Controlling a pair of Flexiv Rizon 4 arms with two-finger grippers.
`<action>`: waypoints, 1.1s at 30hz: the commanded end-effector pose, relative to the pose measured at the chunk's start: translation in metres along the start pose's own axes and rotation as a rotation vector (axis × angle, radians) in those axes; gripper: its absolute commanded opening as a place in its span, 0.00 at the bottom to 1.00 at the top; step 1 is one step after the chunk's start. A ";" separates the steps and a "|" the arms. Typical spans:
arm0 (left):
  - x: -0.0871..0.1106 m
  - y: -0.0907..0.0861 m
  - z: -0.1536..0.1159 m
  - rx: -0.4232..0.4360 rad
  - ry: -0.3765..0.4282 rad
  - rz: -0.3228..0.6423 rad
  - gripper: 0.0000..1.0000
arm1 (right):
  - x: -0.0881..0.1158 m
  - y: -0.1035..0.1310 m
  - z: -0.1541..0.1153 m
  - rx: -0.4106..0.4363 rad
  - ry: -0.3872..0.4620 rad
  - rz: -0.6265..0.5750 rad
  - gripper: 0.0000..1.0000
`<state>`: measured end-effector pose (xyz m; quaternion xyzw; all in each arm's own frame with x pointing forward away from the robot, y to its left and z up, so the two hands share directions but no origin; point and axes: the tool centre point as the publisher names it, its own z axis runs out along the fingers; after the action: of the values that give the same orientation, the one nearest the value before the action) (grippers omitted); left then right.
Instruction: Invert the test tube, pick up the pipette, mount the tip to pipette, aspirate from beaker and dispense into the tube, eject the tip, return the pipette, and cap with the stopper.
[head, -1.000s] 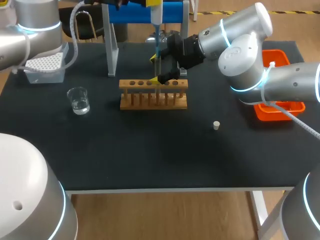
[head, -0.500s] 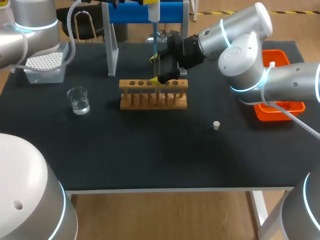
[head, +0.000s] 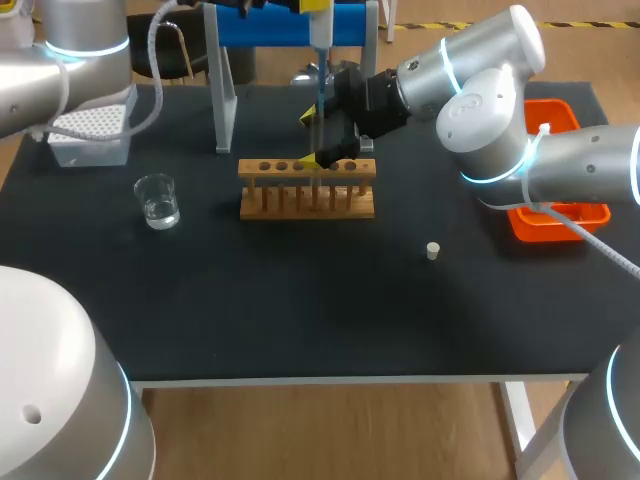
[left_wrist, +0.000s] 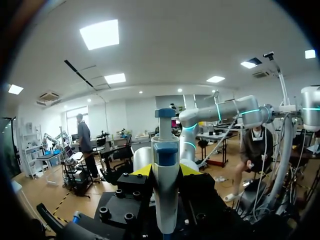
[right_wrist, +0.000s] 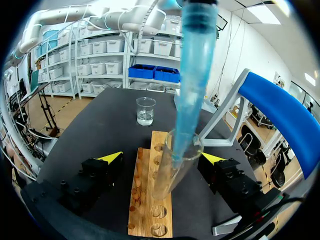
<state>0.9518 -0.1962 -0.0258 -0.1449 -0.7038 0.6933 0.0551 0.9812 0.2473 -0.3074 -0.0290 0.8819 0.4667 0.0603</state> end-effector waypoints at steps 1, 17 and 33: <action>0.005 0.001 -0.002 -0.002 0.000 -0.004 0.00 | -0.001 0.000 0.000 0.003 0.004 0.000 1.00; 0.007 0.007 -0.004 -0.020 -0.019 0.006 0.00 | -0.001 0.000 0.000 0.003 0.004 0.000 1.00; 0.007 0.015 -0.005 -0.018 -0.015 0.016 0.00 | -0.001 0.000 0.000 0.003 0.004 0.000 1.00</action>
<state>0.9477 -0.1898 -0.0411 -0.1442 -0.7098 0.6882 0.0422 0.9812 0.2473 -0.3074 -0.0290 0.8819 0.4667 0.0603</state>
